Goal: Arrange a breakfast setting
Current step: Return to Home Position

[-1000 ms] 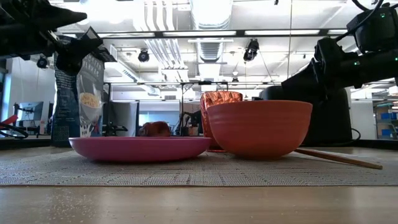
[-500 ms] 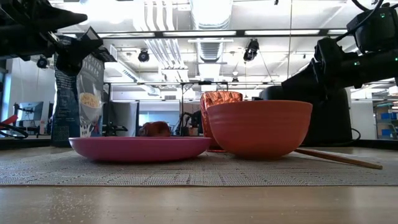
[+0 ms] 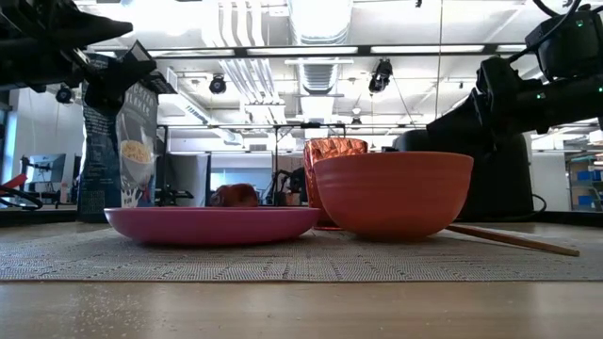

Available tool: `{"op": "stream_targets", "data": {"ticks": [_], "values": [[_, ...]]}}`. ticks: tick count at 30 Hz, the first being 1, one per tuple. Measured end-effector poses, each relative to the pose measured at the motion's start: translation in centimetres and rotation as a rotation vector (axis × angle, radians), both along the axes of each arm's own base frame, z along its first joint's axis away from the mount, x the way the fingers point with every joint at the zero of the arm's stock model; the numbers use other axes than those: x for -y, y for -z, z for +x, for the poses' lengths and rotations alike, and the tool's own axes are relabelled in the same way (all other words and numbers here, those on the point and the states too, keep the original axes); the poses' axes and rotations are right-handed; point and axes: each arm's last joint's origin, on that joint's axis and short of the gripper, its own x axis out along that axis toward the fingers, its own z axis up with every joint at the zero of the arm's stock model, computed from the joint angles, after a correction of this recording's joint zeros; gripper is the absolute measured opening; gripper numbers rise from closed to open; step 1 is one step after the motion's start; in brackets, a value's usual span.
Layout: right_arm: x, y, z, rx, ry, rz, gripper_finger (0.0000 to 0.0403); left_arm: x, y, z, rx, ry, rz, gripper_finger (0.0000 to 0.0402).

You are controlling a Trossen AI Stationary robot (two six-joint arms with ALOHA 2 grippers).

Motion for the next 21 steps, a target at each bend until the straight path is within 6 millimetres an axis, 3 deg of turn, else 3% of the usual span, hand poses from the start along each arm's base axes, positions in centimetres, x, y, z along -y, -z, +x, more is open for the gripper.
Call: {"op": "stream_targets", "data": {"ticks": [21], "values": [[-0.24,-0.4,-0.2,0.026,-0.009,-0.004,0.0091,0.0,0.0,0.01,0.0,0.0,0.0,0.0291]]}}
